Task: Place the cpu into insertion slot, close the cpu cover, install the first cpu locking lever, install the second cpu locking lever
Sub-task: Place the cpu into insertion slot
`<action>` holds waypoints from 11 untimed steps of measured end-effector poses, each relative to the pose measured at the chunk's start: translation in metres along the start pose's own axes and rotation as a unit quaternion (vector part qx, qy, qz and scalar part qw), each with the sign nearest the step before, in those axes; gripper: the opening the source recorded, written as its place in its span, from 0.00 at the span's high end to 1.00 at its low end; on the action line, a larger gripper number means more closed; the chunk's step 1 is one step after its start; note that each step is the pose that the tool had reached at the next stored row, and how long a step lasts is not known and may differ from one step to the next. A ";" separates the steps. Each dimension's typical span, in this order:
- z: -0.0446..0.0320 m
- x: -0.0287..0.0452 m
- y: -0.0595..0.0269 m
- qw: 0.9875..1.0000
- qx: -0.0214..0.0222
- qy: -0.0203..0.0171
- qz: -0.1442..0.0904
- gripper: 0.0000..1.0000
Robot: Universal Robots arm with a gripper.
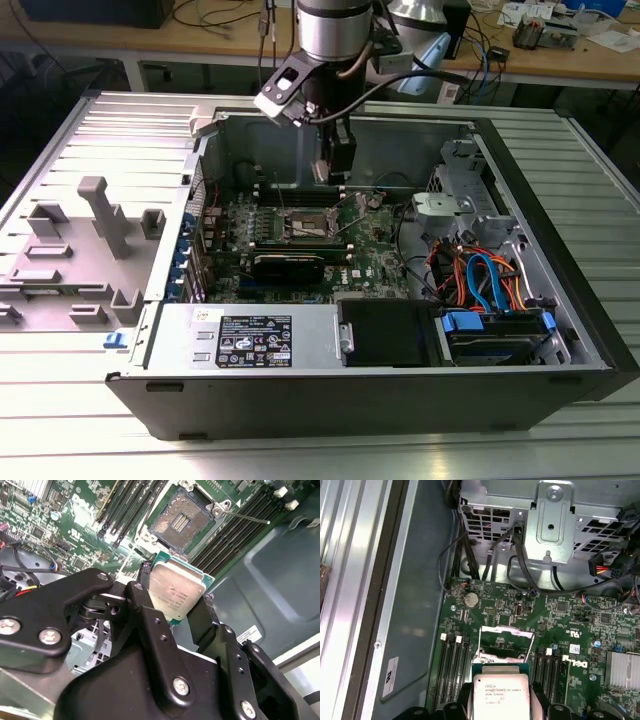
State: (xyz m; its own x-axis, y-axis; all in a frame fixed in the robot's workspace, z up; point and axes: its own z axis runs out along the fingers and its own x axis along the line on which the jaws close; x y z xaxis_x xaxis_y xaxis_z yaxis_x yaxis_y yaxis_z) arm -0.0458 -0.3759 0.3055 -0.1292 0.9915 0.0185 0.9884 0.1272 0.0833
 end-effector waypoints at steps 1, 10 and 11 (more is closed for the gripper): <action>0.0005 0.0000 0.0000 1.000 0.000 0.000 0.005 0.45; 0.0008 0.0000 -0.0001 1.000 0.000 -0.001 0.008 0.45; 0.0008 0.0000 -0.0001 1.000 0.000 -0.001 0.008 0.45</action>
State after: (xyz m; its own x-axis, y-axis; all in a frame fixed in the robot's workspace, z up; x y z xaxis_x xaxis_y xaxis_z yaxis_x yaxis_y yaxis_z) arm -0.0458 -0.3759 0.3047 -0.1137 0.9933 0.0185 0.9902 0.1118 0.0832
